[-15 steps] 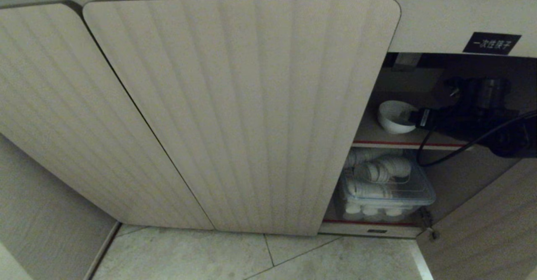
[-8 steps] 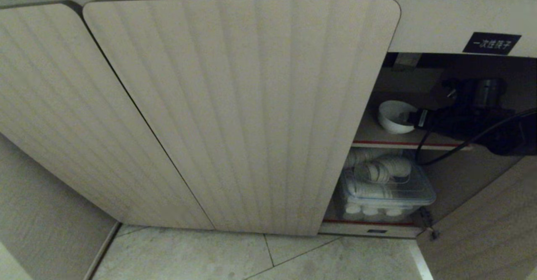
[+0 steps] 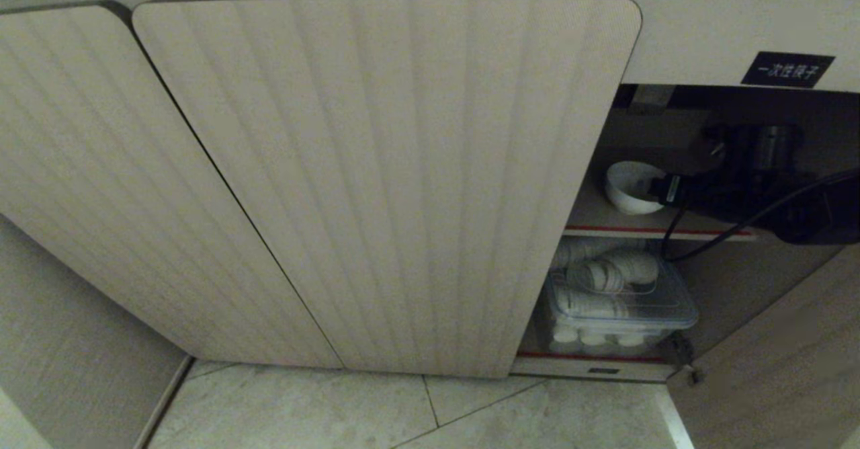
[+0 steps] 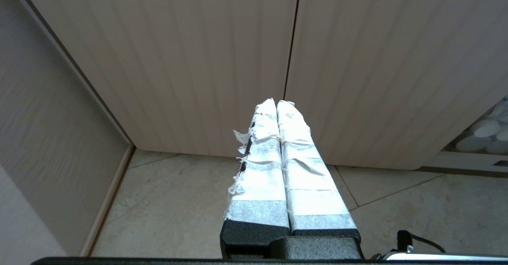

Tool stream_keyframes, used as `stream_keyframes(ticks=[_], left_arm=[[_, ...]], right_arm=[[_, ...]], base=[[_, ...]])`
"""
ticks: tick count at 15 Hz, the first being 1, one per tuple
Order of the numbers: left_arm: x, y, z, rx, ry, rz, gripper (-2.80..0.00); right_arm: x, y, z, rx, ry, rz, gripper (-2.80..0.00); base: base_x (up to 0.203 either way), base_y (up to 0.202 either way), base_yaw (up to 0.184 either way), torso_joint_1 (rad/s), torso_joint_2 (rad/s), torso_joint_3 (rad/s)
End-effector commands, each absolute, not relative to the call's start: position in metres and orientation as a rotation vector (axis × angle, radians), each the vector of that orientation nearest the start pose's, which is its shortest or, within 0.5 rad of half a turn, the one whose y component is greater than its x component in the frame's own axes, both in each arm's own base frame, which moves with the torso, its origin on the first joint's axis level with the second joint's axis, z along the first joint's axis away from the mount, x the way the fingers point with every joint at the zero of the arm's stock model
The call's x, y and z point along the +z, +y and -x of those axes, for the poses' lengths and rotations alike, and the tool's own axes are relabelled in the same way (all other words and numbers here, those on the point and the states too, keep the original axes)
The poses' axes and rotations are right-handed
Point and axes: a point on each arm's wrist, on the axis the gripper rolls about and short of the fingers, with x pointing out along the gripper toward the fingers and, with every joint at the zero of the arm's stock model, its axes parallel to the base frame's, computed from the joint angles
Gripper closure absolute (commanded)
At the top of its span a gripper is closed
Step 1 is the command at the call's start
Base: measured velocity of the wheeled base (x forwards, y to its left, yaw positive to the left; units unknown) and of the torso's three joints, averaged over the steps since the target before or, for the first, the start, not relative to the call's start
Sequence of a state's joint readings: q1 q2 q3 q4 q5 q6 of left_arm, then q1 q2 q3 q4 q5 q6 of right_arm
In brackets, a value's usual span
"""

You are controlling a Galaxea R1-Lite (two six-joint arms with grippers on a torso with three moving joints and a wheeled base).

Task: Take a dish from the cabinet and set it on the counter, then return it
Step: Take the bowl from the cabinet

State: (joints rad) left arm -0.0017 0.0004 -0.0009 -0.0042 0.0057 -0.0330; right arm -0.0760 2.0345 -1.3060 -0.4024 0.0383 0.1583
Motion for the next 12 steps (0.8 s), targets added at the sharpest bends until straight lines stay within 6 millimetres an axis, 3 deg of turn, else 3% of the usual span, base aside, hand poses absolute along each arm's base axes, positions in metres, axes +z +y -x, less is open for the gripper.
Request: stream_keyframes(ticks=[1, 12], left_arm=[[0.076, 0.0002, 0.0228, 0.005, -0.005, 0.034, 0.0], [0.0762, 0.0002, 0.0229, 0.005, -0.006, 0.034, 0.0]], right_arm=[[0.1749, -0.0309, -0.4133, -0.065, 0.332, -0.176, -2.8], [0.1752, -0.0303, -0.415, -0.064, 0.377, -0.181, -2.8]], base=[[0.0, 0.0, 0.0, 0.0, 0.0, 0.0], [0.0, 0.0, 0.0, 0.0, 0.0, 0.0]])
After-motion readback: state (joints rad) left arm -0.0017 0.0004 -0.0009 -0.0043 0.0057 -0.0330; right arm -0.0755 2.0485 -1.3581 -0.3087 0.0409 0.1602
